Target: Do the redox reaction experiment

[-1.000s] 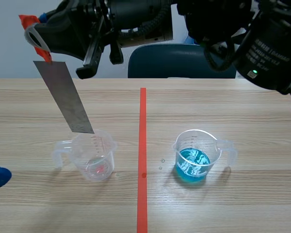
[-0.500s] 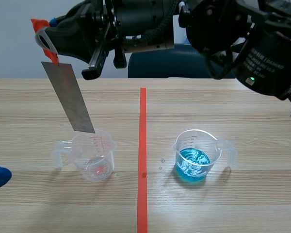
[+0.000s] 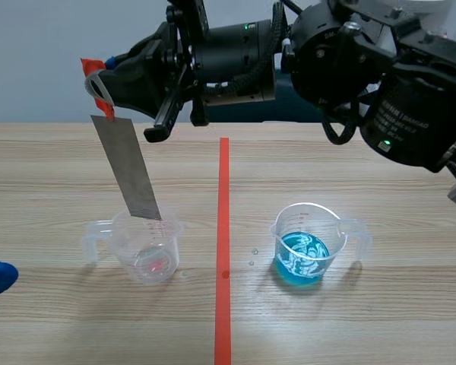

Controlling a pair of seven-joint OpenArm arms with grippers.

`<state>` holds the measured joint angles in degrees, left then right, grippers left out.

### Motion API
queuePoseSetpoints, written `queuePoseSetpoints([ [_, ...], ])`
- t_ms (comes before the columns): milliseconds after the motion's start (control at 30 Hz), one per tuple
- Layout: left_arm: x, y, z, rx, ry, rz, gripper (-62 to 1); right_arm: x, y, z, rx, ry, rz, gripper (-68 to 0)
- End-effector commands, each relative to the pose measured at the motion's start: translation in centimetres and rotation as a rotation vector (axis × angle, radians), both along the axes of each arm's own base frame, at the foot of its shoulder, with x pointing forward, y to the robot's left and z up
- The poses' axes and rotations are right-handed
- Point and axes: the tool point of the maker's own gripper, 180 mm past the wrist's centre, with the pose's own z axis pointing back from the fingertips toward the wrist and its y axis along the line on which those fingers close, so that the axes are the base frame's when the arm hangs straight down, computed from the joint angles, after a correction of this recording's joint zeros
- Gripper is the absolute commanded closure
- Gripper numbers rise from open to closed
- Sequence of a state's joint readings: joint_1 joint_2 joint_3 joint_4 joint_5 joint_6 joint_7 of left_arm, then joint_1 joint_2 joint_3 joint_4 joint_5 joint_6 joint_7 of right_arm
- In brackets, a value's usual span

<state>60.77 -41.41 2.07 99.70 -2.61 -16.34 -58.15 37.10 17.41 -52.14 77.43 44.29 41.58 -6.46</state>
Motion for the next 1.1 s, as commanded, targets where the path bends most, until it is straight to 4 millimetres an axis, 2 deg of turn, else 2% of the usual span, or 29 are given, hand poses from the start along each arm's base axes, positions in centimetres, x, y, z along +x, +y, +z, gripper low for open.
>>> queuePoseSetpoints([
  [0,0.1,-0.2,0.9,-0.034,-0.012,0.005,-62.3,0.2,0.4,1.5,0.057,-0.005,0.005,-0.8],
  [333,0.1,-0.2,0.9,-0.034,-0.012,0.005,-62.3,-0.4,1.2,-0.5,0.03,0.002,0.025,-0.8],
  [633,0.1,-0.2,0.9,-0.034,-0.012,0.005,-62.3,-0.3,1.1,-2.0,0.027,-0.009,0.028,-0.8],
  [1067,0.1,-0.2,0.9,-0.034,-0.012,0.005,-62.3,-1.5,1.0,-4.8,0.022,-0.033,0.043,-0.8],
])
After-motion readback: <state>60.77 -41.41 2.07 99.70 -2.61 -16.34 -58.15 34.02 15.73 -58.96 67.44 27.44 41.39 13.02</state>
